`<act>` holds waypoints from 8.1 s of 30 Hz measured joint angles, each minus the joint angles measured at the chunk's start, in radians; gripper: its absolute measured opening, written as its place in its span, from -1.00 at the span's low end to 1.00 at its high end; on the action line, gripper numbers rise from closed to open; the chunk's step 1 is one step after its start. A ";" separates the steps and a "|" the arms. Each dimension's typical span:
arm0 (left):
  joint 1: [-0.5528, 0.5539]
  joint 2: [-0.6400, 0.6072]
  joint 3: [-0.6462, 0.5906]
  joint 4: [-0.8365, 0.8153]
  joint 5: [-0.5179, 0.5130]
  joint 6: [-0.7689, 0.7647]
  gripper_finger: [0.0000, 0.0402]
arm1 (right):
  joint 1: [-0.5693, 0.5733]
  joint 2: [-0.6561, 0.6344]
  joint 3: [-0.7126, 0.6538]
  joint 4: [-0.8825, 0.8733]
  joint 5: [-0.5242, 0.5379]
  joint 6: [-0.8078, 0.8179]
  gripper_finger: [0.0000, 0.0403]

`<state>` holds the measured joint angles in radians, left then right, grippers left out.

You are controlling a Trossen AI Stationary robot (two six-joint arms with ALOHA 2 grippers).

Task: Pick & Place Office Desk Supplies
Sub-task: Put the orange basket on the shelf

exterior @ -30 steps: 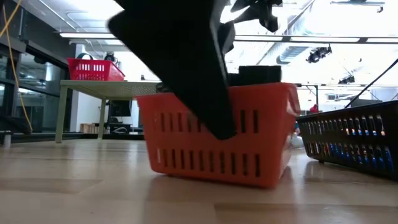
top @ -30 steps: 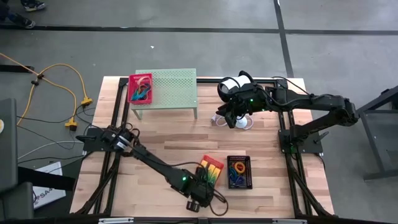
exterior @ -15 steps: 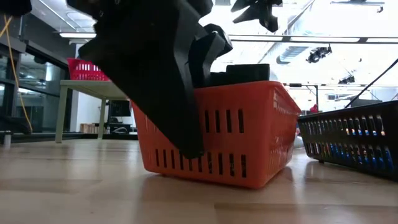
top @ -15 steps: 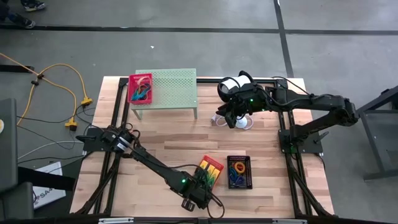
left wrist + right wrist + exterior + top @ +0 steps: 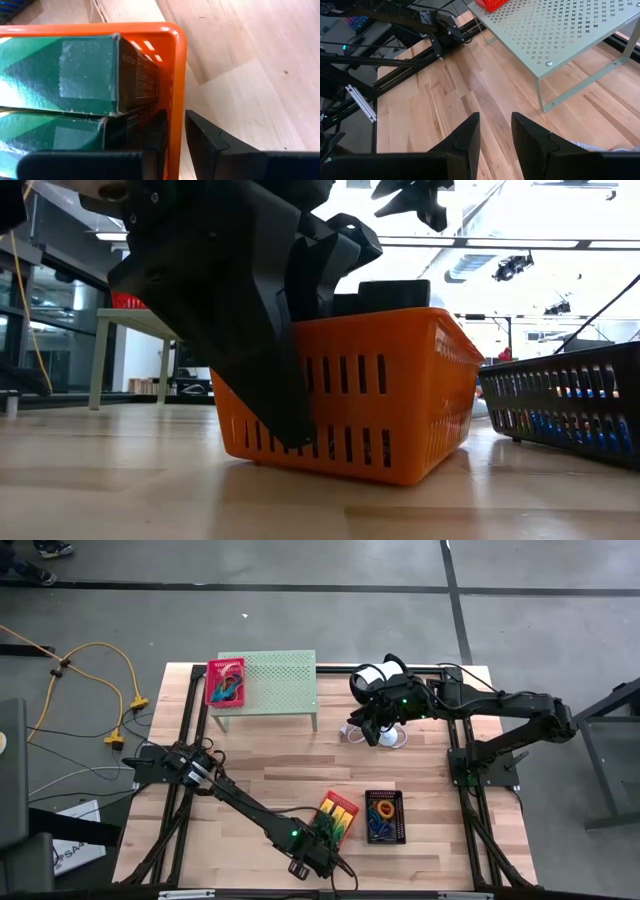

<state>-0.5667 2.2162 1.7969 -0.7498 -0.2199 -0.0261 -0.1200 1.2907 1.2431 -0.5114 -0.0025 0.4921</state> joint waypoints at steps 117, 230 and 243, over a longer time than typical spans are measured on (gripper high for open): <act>0.089 -0.353 -0.124 -0.429 -0.363 -0.322 -1.00 | 0.000 0.000 0.000 0.030 0.000 0.000 -0.51; 0.892 -0.871 -0.513 -0.328 0.016 0.308 -0.93 | 0.000 0.000 0.000 0.030 0.000 0.000 -0.51; 0.892 -0.872 -0.513 -0.327 0.031 0.324 -0.93 | 0.000 0.000 0.000 0.030 0.000 0.000 -0.51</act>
<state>0.3256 1.3445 1.2842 -1.0773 -0.1892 0.2980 -0.1200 1.2903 1.2430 -0.4816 -0.0025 0.4921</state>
